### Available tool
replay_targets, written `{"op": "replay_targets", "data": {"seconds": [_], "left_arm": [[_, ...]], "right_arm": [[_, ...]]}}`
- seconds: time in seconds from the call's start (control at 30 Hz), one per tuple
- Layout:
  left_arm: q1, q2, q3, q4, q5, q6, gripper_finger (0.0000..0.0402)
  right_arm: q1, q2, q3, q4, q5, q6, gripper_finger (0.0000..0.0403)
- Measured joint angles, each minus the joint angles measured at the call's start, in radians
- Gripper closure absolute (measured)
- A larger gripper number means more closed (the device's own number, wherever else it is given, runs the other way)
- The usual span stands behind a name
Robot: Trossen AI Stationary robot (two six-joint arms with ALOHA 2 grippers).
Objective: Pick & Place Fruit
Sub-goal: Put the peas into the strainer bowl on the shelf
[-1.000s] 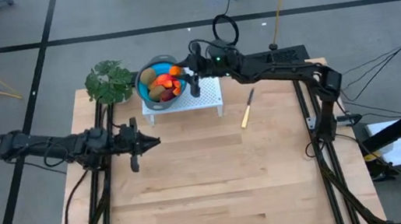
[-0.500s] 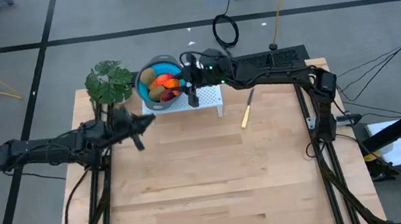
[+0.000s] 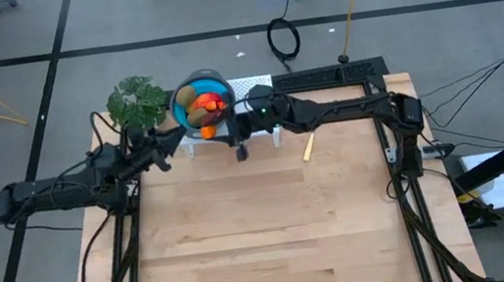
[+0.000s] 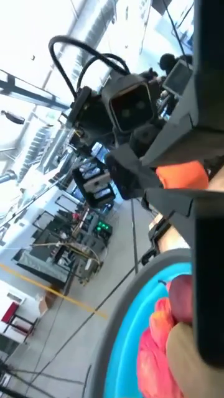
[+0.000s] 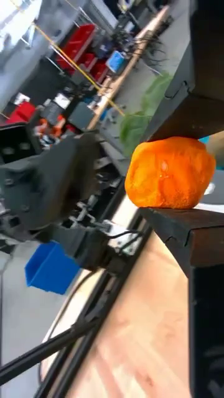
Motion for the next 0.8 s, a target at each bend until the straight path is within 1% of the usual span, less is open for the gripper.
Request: {"op": "replay_targets", "data": {"seconds": [0.13, 0.27, 0.33, 0.4, 0.5, 0.57, 0.73, 0.8], "left_arm": [[0.001, 0.000, 0.000, 0.020, 0.010, -0.014, 0.0272], [0.001, 0.034, 0.000, 0.099, 0.012, -0.042, 0.0200], [0.001, 0.059, 0.001, 0.132, 0.025, -0.059, 0.0170], [0.001, 0.094, 0.017, 0.124, 0.052, -0.075, 0.0147], [0.000, 0.150, 0.039, 0.119, 0.095, -0.088, 0.0124], [0.000, 0.185, 0.060, 0.124, 0.103, -0.088, 0.0114], [0.000, 0.246, 0.085, 0.120, 0.104, -0.081, 0.0108], [0.000, 0.261, 0.099, 0.120, 0.110, -0.081, 0.0108]], "right_arm": [[0.027, 0.000, 0.000, 0.038, 0.049, 0.000, 0.0261], [0.042, 0.000, 0.000, 0.048, 0.055, 0.000, 0.0261], [0.047, 0.000, 0.000, 0.047, 0.055, 0.000, 0.0261], [0.053, 0.000, 0.000, 0.047, 0.056, 0.000, 0.0261], [0.059, 0.000, 0.000, 0.048, 0.082, 0.000, 0.0261], [0.063, -0.005, -0.001, 0.044, 0.107, 0.000, 0.0261], [0.066, -0.023, -0.001, 0.043, 0.109, 0.004, 0.0261], [0.067, -0.028, -0.001, 0.032, 0.136, 0.002, 0.0261]]}}
